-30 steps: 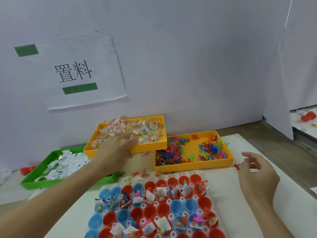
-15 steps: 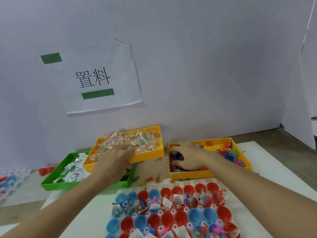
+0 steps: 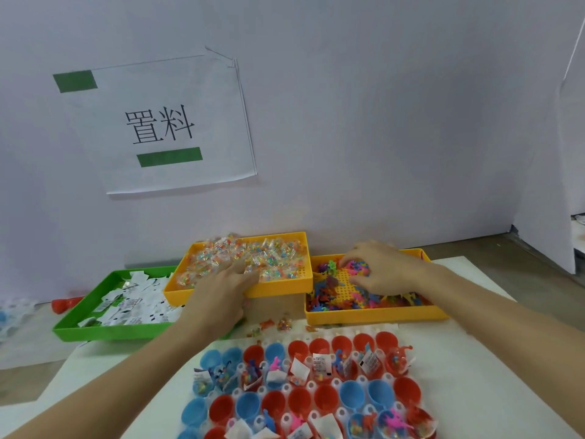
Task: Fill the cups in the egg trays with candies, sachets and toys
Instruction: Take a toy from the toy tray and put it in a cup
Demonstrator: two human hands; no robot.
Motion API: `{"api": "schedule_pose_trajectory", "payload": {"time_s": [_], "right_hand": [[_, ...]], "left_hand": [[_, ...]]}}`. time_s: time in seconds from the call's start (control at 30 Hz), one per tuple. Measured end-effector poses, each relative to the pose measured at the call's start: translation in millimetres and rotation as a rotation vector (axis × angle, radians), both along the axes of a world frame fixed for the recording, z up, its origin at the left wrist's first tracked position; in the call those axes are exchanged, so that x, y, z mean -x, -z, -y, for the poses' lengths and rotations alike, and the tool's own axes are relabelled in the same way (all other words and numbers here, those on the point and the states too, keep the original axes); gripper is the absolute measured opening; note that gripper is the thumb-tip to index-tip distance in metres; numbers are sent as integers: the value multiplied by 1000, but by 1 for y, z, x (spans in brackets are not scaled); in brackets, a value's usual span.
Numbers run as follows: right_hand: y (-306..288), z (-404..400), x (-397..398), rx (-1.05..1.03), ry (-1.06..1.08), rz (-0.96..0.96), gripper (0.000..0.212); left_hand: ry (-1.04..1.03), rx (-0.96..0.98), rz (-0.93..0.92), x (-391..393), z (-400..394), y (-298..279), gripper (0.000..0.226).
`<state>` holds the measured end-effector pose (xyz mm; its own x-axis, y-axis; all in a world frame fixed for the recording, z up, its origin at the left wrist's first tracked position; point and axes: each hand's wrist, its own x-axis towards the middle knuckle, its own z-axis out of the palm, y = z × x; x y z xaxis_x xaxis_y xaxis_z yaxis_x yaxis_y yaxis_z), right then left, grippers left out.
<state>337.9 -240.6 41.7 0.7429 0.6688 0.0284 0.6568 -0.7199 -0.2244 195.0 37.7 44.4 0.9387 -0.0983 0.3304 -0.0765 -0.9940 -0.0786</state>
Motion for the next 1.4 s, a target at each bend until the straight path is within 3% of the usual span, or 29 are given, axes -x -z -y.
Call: {"api": "schedule_pose_trajectory", "payload": {"time_s": [0.07, 0.17, 0.4, 0.53, 0.67, 0.77, 0.83, 0.93, 1.03, 1.1, 1.23, 1.4], "right_hand": [[8, -26, 10, -115, -103, -100, 46], [19, -46, 17, -82, -176, -169, 49], [5, 16, -1, 73, -44, -85, 28], [5, 32, -5, 88, 96, -25, 32], [16, 8, 9, -75, -30, -128, 41], [22, 2, 12, -18, -101, -187, 29], [21, 15, 8, -38, -30, -144, 22], [16, 34, 4, -102, 71, -92, 29], [11, 42, 4, 77, 165, 39, 46], [9, 46, 5, 151, 201, 21, 48], [12, 46, 8, -111, 208, -22, 27], [16, 44, 11, -227, 252, 7, 24]], "left_hand": [[-7, 12, 1, 1, -1, 0, 24], [-10, 30, 5, 2, -5, -1, 25], [5, 6, -13, -1, -2, 2, 30], [7, -8, -21, -7, 6, 3, 38], [3, 5, -35, -12, 14, 2, 30], [3, 7, -56, -13, 16, 1, 28], [-6, -6, -74, -14, 15, -1, 28], [-20, -24, -106, -17, 15, -4, 28], [-18, -47, -123, -18, 15, -3, 32], [-16, -54, -124, -16, 14, -3, 37], [-27, -51, -107, -11, 15, -2, 48], [-34, -97, -56, -4, 18, -1, 45]]}}
